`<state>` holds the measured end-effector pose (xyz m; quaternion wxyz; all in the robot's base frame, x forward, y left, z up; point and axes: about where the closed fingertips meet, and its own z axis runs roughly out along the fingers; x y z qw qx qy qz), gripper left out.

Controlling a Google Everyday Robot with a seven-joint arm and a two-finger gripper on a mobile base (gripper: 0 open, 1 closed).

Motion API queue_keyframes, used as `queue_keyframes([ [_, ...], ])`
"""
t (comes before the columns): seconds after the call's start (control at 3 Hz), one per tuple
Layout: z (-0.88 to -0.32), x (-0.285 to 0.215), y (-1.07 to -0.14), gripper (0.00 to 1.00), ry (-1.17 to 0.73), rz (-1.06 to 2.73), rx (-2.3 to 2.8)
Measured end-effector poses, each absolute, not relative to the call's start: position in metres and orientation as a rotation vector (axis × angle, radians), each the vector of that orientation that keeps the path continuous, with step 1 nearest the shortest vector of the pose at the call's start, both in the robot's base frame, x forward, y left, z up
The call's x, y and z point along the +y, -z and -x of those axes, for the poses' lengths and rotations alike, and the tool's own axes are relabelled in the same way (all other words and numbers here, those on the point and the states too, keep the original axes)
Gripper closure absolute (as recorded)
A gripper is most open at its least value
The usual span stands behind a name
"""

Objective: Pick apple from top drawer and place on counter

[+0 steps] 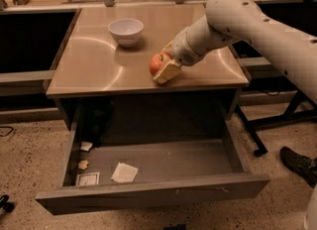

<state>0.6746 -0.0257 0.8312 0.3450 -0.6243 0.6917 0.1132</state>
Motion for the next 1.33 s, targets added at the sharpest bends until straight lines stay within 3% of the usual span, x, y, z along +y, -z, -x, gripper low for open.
queue_keyframes([
  [0.67, -0.6746, -0.0256, -0.8312, 0.11, -0.294, 1.621, 1.796],
  [1.0, -0.6746, -0.0255, -0.8311, 0.0, -0.294, 1.621, 1.796],
  [1.33, -0.6746, -0.0255, -0.8311, 0.0, -0.294, 1.621, 1.796],
])
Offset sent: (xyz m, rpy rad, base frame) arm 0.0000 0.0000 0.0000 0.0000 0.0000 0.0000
